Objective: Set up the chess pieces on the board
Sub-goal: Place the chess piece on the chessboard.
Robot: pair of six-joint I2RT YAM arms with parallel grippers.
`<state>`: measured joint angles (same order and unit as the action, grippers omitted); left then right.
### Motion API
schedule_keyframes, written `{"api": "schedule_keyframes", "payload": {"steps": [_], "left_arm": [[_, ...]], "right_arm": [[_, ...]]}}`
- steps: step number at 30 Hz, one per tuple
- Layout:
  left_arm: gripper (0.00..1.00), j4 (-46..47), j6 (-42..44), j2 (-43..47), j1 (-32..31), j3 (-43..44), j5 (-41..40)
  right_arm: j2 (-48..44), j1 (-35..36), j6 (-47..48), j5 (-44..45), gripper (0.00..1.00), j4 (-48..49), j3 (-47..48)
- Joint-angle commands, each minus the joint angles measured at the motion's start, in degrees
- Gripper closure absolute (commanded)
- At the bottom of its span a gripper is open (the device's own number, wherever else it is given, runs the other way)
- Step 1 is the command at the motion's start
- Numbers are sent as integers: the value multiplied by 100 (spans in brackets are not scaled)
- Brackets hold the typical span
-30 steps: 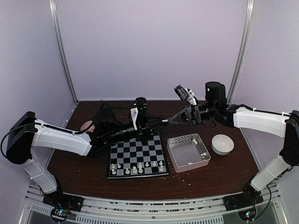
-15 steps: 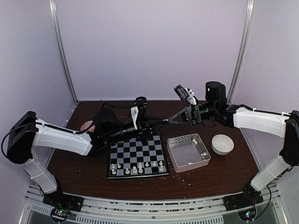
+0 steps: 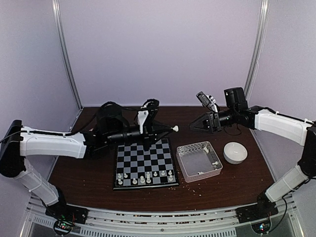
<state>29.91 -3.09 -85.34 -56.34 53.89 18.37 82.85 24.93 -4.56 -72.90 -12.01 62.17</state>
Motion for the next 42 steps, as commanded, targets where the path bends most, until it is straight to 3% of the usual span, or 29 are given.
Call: {"api": "schedule_keyframes", "payload": {"steps": [1, 5, 12, 18, 29, 42], "left_arm": [[97, -3469, 843, 286, 44, 1002, -407], [97, -5822, 1193, 19, 44, 1940, -594], [97, -7968, 1350, -759, 7, 3196, -791], [97, -8453, 1336, -1337, -198, 3674, -610], [97, -9133, 1342, -2483, -653, 4535, -1067], [96, -9346, 1306, -3107, -686, 4741, -1239]], "right_arm": [[-168, -683, 2108, 628, 44, -1994, 251], [31, -1136, 2702, 1079, 44, -2454, 194], [34, -1273, 2772, 1449, 44, -2374, 88], [213, -1271, 2823, 1364, 44, -2438, 126], [366, -1271, 2945, 1325, 44, -2561, 147], [464, -1271, 2986, 1234, 45, -2616, 150]]}}
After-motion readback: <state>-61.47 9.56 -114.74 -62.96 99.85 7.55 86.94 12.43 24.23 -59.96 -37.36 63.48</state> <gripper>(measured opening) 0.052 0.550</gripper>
